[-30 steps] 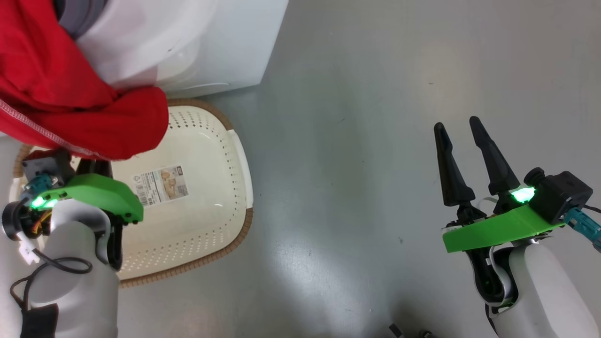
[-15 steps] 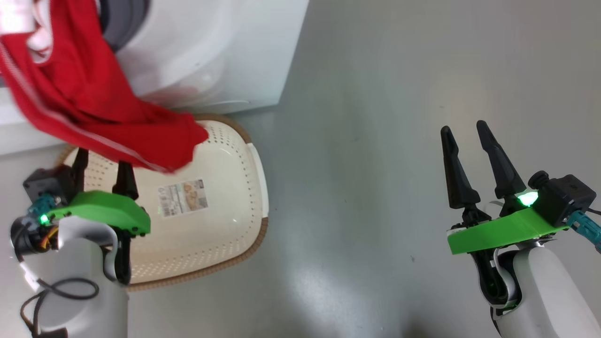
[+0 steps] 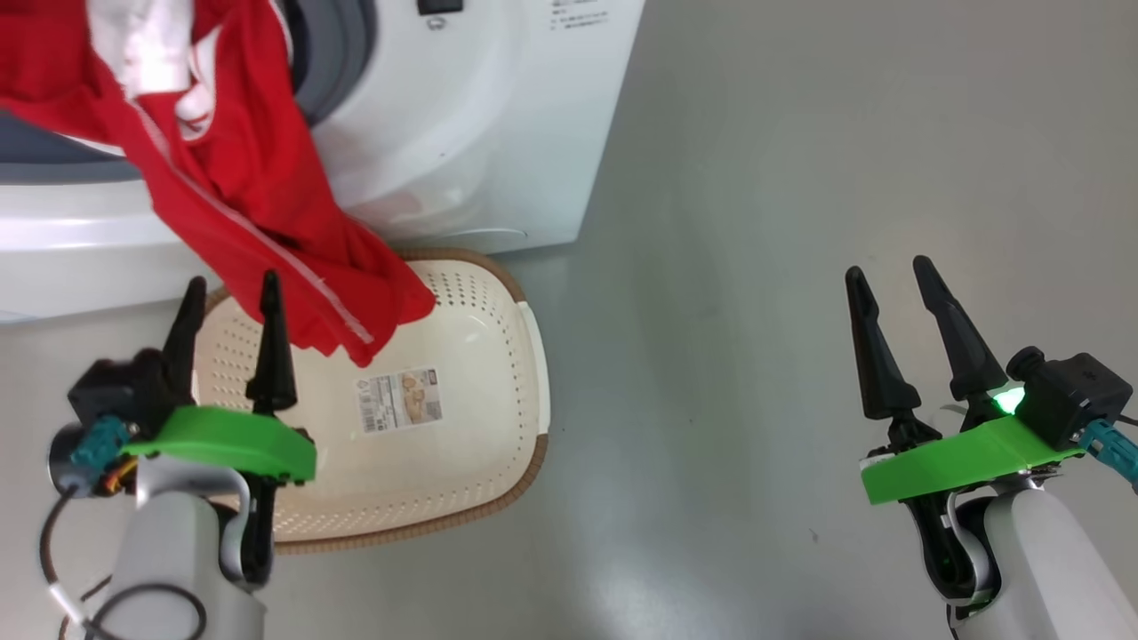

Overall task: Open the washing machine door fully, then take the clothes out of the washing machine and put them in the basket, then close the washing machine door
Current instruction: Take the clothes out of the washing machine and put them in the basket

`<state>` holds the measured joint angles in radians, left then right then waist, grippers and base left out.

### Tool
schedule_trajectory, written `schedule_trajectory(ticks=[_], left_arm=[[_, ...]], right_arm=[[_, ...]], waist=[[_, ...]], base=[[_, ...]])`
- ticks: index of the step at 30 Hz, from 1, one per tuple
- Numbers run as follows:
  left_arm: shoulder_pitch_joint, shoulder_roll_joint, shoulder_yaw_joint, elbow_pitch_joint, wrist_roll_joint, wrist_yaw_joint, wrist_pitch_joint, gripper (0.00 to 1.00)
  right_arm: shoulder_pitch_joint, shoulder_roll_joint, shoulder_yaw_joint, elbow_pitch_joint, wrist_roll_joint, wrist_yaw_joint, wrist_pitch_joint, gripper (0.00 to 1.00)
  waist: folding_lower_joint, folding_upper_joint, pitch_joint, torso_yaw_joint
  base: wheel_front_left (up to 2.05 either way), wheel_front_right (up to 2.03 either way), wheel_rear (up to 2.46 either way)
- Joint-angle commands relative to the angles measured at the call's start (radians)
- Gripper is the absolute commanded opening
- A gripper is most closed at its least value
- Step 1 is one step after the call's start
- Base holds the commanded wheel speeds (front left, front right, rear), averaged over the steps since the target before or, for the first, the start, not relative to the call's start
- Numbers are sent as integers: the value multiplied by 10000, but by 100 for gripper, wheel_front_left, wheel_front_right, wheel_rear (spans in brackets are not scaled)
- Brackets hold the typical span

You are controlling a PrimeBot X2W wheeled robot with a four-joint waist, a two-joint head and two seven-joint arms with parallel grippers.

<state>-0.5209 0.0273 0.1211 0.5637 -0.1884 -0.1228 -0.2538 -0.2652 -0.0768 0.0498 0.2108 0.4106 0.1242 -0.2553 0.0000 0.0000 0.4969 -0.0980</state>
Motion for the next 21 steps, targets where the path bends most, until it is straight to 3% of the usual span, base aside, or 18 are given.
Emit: schedule_trajectory(ticks=[1, 12, 21], left_arm=[[392, 231, 174, -399, -21, -1, -80, 100], [2160, 230, -175, -2478, -54, 498, -80, 100], [2909, 230, -400, -3383, -319, 856, -80, 100]], right_arm=[[299, -119, 200, -174, -128, 65, -65, 100], [500, -248, 311, -119, -108, 65, -65, 100], [601, -300, 215, -174, -121, 65, -65, 100]], waist=[[0, 0, -179, 136], [0, 0, -622, 138], [0, 0, -618, 200]], base=[[0, 0, 0], [0, 0, 0], [0, 0, 0]])
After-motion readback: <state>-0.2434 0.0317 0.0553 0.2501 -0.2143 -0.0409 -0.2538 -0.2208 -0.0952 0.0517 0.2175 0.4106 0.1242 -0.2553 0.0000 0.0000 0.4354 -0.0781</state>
